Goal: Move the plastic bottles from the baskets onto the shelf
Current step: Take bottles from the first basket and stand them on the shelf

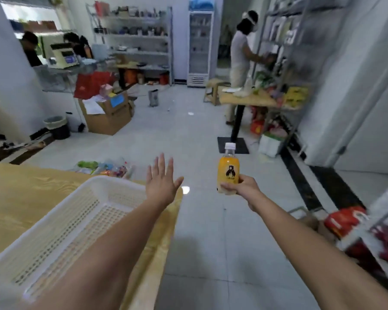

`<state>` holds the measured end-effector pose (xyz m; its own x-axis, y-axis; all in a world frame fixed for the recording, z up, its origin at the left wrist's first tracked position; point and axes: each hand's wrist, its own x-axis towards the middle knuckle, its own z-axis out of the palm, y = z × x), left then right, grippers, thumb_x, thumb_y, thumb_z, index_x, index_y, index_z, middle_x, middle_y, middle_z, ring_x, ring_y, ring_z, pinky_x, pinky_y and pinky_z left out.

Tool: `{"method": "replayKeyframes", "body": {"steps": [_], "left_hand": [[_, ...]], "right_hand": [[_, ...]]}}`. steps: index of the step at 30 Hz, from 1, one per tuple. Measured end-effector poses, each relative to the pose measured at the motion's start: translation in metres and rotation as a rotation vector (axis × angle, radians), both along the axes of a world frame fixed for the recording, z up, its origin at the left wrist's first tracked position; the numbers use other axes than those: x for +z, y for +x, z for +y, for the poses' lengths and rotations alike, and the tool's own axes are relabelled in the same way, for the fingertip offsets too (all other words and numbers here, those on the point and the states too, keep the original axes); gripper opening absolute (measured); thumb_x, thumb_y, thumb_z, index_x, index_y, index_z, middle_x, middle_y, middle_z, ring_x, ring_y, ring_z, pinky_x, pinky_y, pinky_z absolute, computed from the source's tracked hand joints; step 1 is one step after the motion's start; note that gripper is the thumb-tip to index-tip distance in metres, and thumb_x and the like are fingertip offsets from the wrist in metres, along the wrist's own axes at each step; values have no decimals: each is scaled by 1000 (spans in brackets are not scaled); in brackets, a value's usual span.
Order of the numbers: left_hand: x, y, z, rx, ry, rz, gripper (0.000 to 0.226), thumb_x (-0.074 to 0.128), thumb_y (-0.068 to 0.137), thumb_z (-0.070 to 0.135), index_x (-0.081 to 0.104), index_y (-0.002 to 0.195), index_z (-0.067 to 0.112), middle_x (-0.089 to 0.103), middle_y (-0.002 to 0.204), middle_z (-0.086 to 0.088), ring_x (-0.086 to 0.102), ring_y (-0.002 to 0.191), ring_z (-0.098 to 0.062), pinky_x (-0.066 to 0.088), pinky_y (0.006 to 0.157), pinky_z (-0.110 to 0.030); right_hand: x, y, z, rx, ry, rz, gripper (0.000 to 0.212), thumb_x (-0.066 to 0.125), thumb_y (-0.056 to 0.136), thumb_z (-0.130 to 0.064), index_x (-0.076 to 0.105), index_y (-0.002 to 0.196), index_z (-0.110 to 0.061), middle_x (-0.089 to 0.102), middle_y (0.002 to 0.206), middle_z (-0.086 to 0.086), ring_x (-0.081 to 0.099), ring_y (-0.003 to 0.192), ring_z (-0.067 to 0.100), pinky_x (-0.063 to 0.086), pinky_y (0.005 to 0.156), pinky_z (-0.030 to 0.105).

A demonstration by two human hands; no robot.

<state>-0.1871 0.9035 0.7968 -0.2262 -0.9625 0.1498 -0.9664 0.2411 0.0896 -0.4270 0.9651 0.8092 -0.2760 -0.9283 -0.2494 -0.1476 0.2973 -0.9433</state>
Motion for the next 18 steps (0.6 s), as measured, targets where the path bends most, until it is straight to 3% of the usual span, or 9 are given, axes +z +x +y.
{"method": "replayKeyframes", "body": {"steps": [6, 10, 13, 18], "left_hand": [[36, -212, 55, -414, -62, 21, 69, 16, 99, 57, -7, 154, 23, -20, 159, -6, -17, 147, -24, -8, 118, -42], [46, -345, 154, -686, -45, 61, 70, 17, 99, 58, -6, 154, 22, -20, 159, -7, -17, 147, -25, -8, 118, -43], [47, -428, 242, -904, -37, 80, 70, 20, 98, 58, -3, 154, 23, -16, 160, -7, -16, 147, -25, -8, 119, -43], [49, -523, 384, -1203, -64, 53, 71, 17, 98, 59, -9, 154, 23, -21, 159, -8, -18, 147, -26, -7, 119, -44]], "right_hand": [[26, -152, 151, -436, -57, 22, 38, 81, 73, -13, 62, 105, -12, 64, 95, 0, 60, 83, 13, 42, 59, 17], [25, -236, 283, -716, -43, 53, 44, 84, 68, -14, 64, 107, -8, 70, 103, 6, 64, 88, 19, 52, 72, 26], [26, -277, 388, -906, -35, 57, 36, 82, 71, -13, 65, 103, -7, 70, 97, 6, 64, 85, 19, 49, 64, 24], [14, -314, 547, -1213, -11, 7, 46, 88, 63, -23, 66, 101, -10, 72, 95, 6, 68, 89, 26, 56, 81, 44]]}}
